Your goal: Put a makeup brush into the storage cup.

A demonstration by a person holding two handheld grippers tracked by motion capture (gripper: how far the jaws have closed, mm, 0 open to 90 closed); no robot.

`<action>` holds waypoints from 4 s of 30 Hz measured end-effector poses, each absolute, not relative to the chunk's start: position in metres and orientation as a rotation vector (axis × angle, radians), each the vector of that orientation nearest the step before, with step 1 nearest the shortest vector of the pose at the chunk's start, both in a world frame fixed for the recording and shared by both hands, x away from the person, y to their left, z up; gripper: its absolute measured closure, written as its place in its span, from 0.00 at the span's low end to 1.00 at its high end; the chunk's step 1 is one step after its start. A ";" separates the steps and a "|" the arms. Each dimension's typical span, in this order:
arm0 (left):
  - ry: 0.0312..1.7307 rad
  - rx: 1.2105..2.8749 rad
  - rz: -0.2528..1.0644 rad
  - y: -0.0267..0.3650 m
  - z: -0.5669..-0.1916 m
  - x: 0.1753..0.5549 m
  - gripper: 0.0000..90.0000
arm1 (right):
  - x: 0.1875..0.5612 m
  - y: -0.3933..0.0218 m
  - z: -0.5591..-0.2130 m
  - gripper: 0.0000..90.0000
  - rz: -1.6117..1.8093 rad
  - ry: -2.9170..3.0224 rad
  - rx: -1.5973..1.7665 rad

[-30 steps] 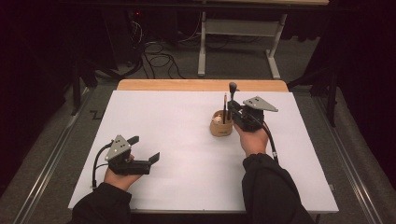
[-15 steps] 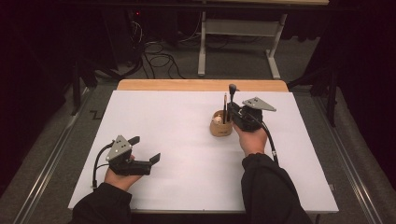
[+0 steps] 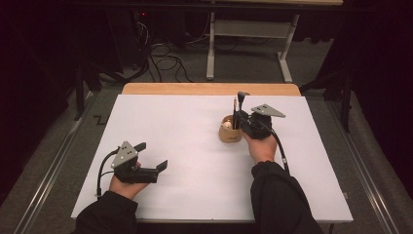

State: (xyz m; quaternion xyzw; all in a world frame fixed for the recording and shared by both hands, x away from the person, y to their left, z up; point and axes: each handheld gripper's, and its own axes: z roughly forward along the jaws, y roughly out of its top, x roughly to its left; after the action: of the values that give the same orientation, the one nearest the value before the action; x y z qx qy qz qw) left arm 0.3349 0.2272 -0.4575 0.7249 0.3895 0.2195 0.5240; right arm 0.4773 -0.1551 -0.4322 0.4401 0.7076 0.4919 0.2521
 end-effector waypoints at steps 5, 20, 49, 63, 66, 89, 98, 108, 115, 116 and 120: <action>0.929 1.739 0.525 0.227 -0.458 0.335 0.00 | 0.477 -0.158 -0.430 0.59 1.357 1.909 1.208; 0.929 1.739 0.525 0.226 -0.458 0.335 0.00 | 0.470 -0.162 -0.428 0.56 1.355 1.943 1.190; 0.927 1.747 0.523 0.226 -0.458 0.335 0.00 | 0.445 -0.166 -0.433 0.42 1.397 1.996 1.133; 0.926 1.751 0.522 0.225 -0.459 0.335 0.00 | 0.436 -0.160 -0.433 0.09 1.412 2.016 1.104; 0.926 1.752 0.522 0.225 -0.459 0.335 0.00 | 0.435 -0.159 -0.433 0.00 1.396 2.008 1.108; 0.926 1.766 0.519 0.225 -0.461 0.333 0.00 | 0.408 -0.172 -0.440 0.00 1.397 2.048 1.035; 0.922 1.769 0.513 0.223 -0.461 0.332 0.00 | 0.384 -0.188 -0.437 0.00 1.371 2.078 0.975; 0.924 1.775 0.507 0.219 -0.462 0.330 0.00 | 0.361 -0.226 -0.448 0.00 1.369 2.007 1.001; 0.930 1.773 0.508 0.216 -0.463 0.329 0.00 | 0.349 -0.240 -0.447 0.00 1.403 1.977 1.008; 0.930 1.774 0.509 0.216 -0.463 0.329 0.00 | 0.345 -0.240 -0.446 0.00 1.417 1.964 1.011; 0.928 1.783 0.506 0.215 -0.464 0.330 0.00 | 0.341 -0.238 -0.451 0.00 1.416 1.978 1.001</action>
State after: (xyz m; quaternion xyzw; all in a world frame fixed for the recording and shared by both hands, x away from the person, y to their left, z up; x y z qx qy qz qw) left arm 0.3300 0.2152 -0.4641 0.7402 0.3854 0.2100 0.5093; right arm 0.3410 -0.2382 -0.4510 0.3683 0.7275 0.5209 0.2525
